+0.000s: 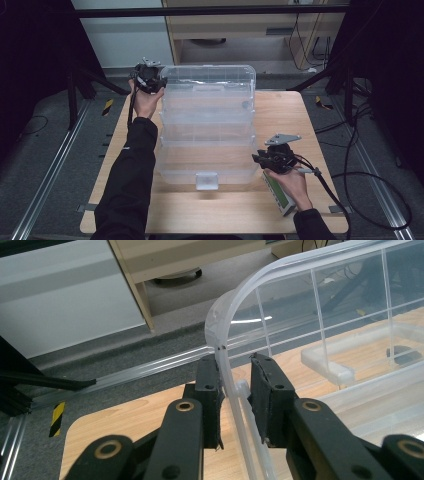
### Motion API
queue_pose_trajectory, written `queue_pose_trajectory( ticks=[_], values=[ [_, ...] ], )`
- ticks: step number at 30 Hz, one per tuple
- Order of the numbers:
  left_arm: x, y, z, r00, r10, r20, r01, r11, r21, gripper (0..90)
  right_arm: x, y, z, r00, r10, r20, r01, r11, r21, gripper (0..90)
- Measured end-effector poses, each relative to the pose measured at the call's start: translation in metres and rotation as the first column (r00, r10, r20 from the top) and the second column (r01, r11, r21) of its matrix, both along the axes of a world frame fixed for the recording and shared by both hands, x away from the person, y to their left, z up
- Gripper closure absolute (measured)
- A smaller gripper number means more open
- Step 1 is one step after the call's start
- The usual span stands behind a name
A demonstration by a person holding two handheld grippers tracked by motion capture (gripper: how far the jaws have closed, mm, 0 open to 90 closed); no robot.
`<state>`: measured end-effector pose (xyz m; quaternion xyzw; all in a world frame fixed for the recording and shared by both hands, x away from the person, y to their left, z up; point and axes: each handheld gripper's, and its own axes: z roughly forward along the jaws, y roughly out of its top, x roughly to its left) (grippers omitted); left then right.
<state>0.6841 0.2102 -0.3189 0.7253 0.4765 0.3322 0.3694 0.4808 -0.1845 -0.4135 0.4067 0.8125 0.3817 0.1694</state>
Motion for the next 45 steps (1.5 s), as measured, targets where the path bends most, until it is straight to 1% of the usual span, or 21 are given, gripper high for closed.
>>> queue_pose_trajectory(
  ticks=[9, 11, 13, 14, 15, 17, 19, 20, 21, 22, 23, 26, 29, 30, 31, 32, 35, 37, 39, 43, 45],
  values=[
    [0.003, 0.0, -0.003, 1.0, 0.007, 0.004, -0.007, 1.0, -0.002, 73.7, 0.0, 0.0, 0.0, 1.0, 0.001, 0.002, -0.001, 1.0, -0.002, 69.2],
    [0.004, -0.001, -0.004, 0.9999, 0.011, 0.008, -0.011, 0.9998, 0.014, 73.0, 0.0, 0.0, 0.0, 1.0, 0.001, 0.002, -0.001, 1.0, -0.002, 69.2],
    [0.004, -0.003, -0.006, 0.9997, 0.018, 0.016, -0.019, 0.9984, 0.054, 71.7, 0.0, 0.0, 0.0, 1.0, 0.0, 0.003, 0.0, 1.0, -0.003, 69.3],
    [0.004, -0.003, -0.007, 0.9995, 0.024, 0.022, -0.025, 0.9981, 0.057, 71.0, 0.0, 0.0, 0.0, 1.0, 0.0, 0.004, 0.0, 1.0, -0.003, 69.4],
    [0.004, -0.003, -0.006, 0.9993, 0.029, 0.023, -0.03, 0.998, 0.056, 70.4, 0.0, 0.0, 0.0, 1.0, -0.004, 0.003, 0.004, 1.0, -0.001, 69.6],
    [0.002, -0.001, -0.005, 0.9998, 0.011, 0.018, -0.012, 0.9995, 0.03, 70.7, -0.001, 0.0, 0.0, 1.0, -0.009, 0.001, 0.009, 1.0, 0.0, 69.9],
    [-0.003, 0.002, -0.003, 0.9996, 0.013, 0.027, -0.014, 0.9992, 0.036, 68.2, -0.001, 0.0, 0.0, 0.9999, -0.011, 0.0, 0.011, 1.0, 0.0, 70.1],
    [-0.005, 0.005, -0.002, 0.9996, 0.011, 0.026, -0.012, 0.9995, 0.028, 68.2, -0.001, 0.0, 0.0, 0.9999, -0.011, 0.001, 0.011, 1.0, -0.001, 69.8],
    [-0.008, 0.007, -0.001, 0.9994, 0.011, 0.032, -0.011, 0.9998, 0.016, 67.8, -0.002, 0.0, 0.001, 0.9999, -0.011, 0.011, 0.011, 1.0, -0.001, 73.1],
    [-0.012, 0.01, 0.0, 0.9994, 0.007, 0.035, -0.007, 0.9999, 0.012, 67.8, -0.002, 0.0, 0.001, 1.0, -0.009, 0.0, 0.009, 1.0, 0.009, 73.1],
    [-0.013, 0.013, 0.001, 0.9991, -0.01, 0.041, 0.01, 0.9999, 0.008, 67.7, -0.001, -0.001, 0.001, 0.9999, -0.01, 0.001, 0.01, 1.0, 0.009, 72.9],
    [-0.026, 0.023, 0.004, 0.9992, -0.015, 0.036, 0.016, 0.9995, -0.027, 66.7, -0.002, -0.001, 0.001, 1.0, -0.006, 0.001, 0.006, 1.0, 0.006, 73.2],
    [-0.042, 0.031, 0.008, 0.9983, -0.035, 0.047, 0.037, 0.9984, -0.042, 65.8, -0.001, -0.001, 0.001, 1.0, -0.004, 0.002, 0.004, 1.0, 0.005, 73.1],
    [-0.045, 0.033, 0.009, 0.9981, -0.043, 0.043, 0.045, 0.9978, -0.049, 65.1, -0.001, -0.001, 0.001, 1.0, -0.003, 0.0, 0.003, 1.0, 0.006, 73.1],
    [-0.054, 0.037, 0.011, 0.9978, -0.053, 0.04, 0.055, 0.997, -0.055, 64.3, -0.001, -0.001, 0.001, 1.0, -0.003, 0.001, 0.003, 1.0, 0.006, 73.1],
    [-0.056, 0.038, 0.012, 0.9975, -0.057, 0.041, 0.059, 0.9967, -0.055, 63.8, -0.001, -0.001, 0.001, 1.0, -0.003, 0.001, 0.003, 1.0, 0.004, 73.1],
    [-0.075, 0.045, 0.015, 0.9964, -0.077, 0.034, 0.079, 0.9959, -0.045, 62.7, -0.001, -0.001, 0.001, 1.0, -0.004, 0.0, 0.004, 1.0, 0.007, 73.0],
    [-0.088, 0.05, 0.016, 0.994, -0.105, 0.03, 0.107, 0.9922, -0.064, 60.8, -0.001, -0.001, 0.001, 1.0, -0.006, -0.003, 0.006, 1.0, 0.009, 72.9],
    [-0.097, 0.052, 0.015, 0.9936, -0.109, 0.031, 0.111, 0.9917, -0.065, 58.7, -0.001, -0.001, 0.001, 1.0, -0.005, -0.005, 0.005, 1.0, 0.011, 72.8],
    [-0.123, 0.054, 0.01, 0.991, -0.132, 0.024, 0.133, 0.9902, -0.044, 55.8, -0.001, -0.001, 0.001, 1.0, -0.007, -0.005, 0.007, 1.0, 0.012, 72.7],
    [-0.133, 0.054, 0.008, 0.9894, -0.142, 0.027, 0.144, 0.9886, -0.045, 54.2, -0.001, -0.001, 0.001, 1.0, -0.006, -0.007, 0.007, 1.0, 0.013, 72.6]
  ],
)
